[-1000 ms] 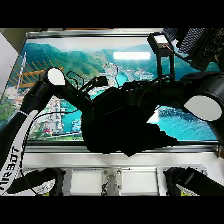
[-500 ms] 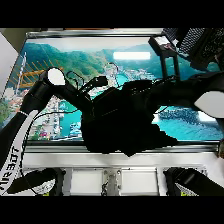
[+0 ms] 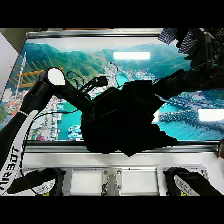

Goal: Fold the clothes and pants, and hang the long-sleeved shirts on hangers.

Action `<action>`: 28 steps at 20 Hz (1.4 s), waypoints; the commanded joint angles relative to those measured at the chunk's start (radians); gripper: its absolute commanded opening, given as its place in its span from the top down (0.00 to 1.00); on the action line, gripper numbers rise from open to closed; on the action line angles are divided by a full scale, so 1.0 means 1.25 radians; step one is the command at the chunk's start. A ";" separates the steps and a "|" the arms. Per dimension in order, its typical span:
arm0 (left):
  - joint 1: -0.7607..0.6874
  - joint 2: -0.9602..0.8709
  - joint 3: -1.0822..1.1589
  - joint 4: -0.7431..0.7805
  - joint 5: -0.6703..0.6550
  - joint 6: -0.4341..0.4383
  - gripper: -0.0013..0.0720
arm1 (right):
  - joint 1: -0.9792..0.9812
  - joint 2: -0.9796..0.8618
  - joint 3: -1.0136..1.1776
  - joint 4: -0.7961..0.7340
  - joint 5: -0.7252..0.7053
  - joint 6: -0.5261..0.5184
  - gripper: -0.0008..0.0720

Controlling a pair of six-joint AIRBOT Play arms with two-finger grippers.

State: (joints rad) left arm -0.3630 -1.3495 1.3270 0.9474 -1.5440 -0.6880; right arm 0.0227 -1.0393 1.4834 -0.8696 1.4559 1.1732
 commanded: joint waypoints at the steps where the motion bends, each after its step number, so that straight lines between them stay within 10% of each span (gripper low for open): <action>1: -0.001 0.000 -0.001 0.001 0.002 0.000 0.97 | -0.072 -0.008 0.001 0.061 0.002 -0.088 0.06; 15: -0.001 0.000 -0.001 0.001 0.000 0.072 0.97 | -0.361 -0.313 -0.001 0.371 0.270 -0.832 0.06; 28: -0.001 0.000 -0.001 0.000 -0.001 0.072 0.97 | -0.234 -0.417 -0.001 0.434 0.309 -0.887 0.06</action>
State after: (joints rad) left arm -0.3634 -1.3495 1.3270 0.9478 -1.5448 -0.5976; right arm -0.2974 -1.5482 1.4826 -0.3355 1.8320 0.0521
